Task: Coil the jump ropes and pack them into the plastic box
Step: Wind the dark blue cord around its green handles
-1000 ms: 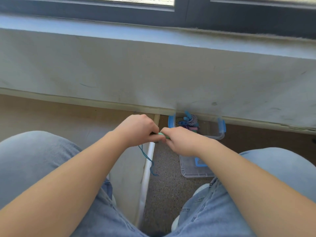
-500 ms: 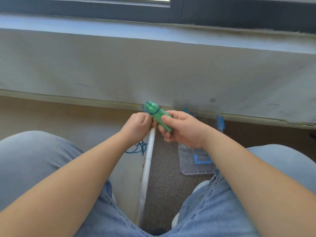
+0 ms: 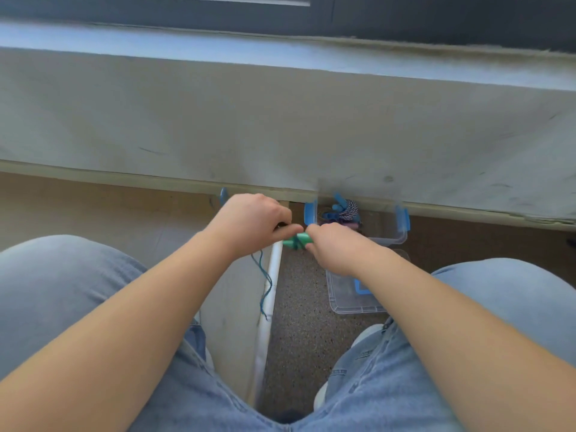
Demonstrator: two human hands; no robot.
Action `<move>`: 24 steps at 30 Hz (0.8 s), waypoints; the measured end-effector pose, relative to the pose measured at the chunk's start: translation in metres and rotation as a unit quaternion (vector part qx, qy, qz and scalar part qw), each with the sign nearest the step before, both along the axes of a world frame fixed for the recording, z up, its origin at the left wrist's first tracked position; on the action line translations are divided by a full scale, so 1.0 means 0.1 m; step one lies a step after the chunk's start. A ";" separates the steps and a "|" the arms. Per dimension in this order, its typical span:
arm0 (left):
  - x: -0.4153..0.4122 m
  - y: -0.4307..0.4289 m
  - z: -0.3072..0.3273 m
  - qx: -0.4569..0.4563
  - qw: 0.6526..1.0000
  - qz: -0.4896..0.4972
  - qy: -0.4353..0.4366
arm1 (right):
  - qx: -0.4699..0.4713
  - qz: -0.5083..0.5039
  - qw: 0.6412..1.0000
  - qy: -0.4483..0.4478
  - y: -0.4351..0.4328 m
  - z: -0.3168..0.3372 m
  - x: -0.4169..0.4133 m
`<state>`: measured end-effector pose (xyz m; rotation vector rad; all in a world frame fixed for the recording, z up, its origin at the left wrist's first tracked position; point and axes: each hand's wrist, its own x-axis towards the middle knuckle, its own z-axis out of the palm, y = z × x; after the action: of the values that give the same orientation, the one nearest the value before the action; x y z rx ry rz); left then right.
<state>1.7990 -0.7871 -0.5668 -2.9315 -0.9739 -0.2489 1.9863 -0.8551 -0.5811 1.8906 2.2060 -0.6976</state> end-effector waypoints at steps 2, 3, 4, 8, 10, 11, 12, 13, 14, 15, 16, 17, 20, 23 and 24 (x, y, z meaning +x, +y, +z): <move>-0.07 0.09 0.01 0.016 0.999 0.022 -0.028 | -0.041 0.037 0.994 0.093 -0.05 0.07 -0.03; -0.11 0.13 -0.01 0.012 0.998 0.044 -0.037 | -0.049 0.045 0.988 0.137 -0.07 0.13 -0.05; -0.14 0.16 -0.04 0.000 0.997 0.066 -0.043 | -0.056 0.046 0.981 0.181 -0.10 0.19 -0.08; -0.13 0.19 -0.14 -0.199 0.967 0.138 -0.083 | -0.076 0.008 0.941 0.329 -0.10 0.32 -0.10; -0.13 0.17 -0.17 -0.283 0.934 0.187 -0.108 | -0.069 -0.057 0.908 0.409 -0.07 0.30 -0.08; -0.13 0.14 -0.20 -0.287 0.931 0.197 -0.111 | -0.055 -0.100 0.887 0.448 -0.04 0.28 -0.07; -0.13 0.10 -0.22 -0.286 0.932 0.194 -0.109 | -0.026 -0.143 0.874 0.464 0.00 0.26 -0.05; -0.12 0.05 -0.24 -0.291 0.935 0.179 -0.098 | 0.019 -0.175 0.880 0.442 0.05 0.23 -0.02; -0.10 -0.01 -0.24 -0.301 0.938 0.154 -0.079 | 0.069 -0.194 0.900 0.383 0.10 0.21 0.04; -0.08 -0.07 -0.22 -0.308 0.942 0.126 -0.053 | 0.108 -0.206 0.925 0.300 0.14 0.18 0.11; -0.04 -0.12 -0.19 -0.306 0.946 0.098 -0.032 | 0.127 -0.218 0.944 0.214 0.16 0.16 0.18; 0.00 -0.16 -0.18 -0.294 0.953 0.072 -0.020 | 0.124 -0.225 0.955 0.150 0.17 0.13 0.23; 0.09 -0.22 -0.15 -0.196 0.980 -0.007 -0.006 | 0.067 -0.170 0.982 0.037 0.12 0.02 0.18; 0.07 -0.14 -0.11 -0.072 0.997 -0.038 0.020 | -0.004 -0.051 0.999 0.005 0.01 -0.06 0.02; 0.05 -0.11 -0.08 -0.053 0.998 -0.031 0.016 | -0.034 -0.009 0.999 0.023 -0.03 -0.03 -0.03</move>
<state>1.8038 -0.7977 -0.5752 -3.0538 -0.9214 -0.1579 1.9832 -0.8581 -0.5845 1.8814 2.1659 -0.8175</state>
